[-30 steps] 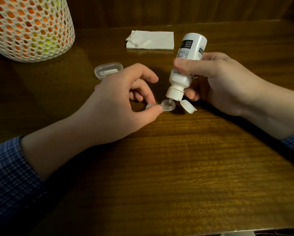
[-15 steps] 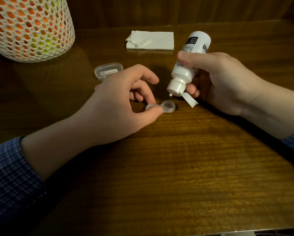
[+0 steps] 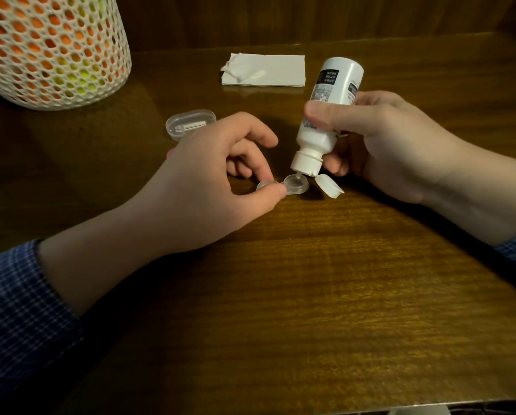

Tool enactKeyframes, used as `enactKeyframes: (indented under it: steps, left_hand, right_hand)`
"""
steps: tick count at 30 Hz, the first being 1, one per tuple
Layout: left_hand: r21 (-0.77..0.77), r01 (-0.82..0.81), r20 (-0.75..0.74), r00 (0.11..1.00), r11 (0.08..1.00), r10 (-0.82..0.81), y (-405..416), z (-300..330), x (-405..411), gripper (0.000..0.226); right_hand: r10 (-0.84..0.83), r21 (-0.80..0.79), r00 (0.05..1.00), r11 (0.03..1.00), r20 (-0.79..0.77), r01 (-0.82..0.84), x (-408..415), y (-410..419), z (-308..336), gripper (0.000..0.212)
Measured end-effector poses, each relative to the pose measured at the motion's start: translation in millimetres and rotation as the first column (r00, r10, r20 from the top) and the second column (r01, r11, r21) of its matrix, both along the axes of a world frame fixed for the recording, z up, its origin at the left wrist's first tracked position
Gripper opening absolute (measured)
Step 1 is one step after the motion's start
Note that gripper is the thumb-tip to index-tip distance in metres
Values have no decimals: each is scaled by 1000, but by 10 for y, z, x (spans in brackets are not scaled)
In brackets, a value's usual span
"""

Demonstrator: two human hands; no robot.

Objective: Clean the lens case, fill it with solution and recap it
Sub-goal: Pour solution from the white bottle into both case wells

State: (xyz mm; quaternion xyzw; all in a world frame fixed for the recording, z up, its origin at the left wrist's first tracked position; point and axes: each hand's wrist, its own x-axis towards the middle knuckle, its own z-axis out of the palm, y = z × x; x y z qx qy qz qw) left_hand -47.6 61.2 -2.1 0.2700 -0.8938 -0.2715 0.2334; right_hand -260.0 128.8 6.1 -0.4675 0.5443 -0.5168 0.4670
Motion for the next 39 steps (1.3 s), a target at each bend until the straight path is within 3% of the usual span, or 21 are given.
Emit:
enactKeyframes:
  steps: [5, 11, 39]
  left_hand:
    - [-7, 5, 1, 1000, 1000, -5, 1, 0, -1, 53]
    - [-3, 3, -18, 1000, 1000, -3, 5, -9, -2, 50]
    - [5, 3, 6, 1000, 1000, -3, -3, -7, 0, 50]
  right_hand:
    - [-10, -4, 1000, 1000, 3, 10, 22, 7, 15, 30]
    - [-22, 3, 1000, 1000, -9, 22, 3, 8, 3, 19]
    - [-25, 0, 1000, 1000, -18, 25, 6, 9, 2, 19]
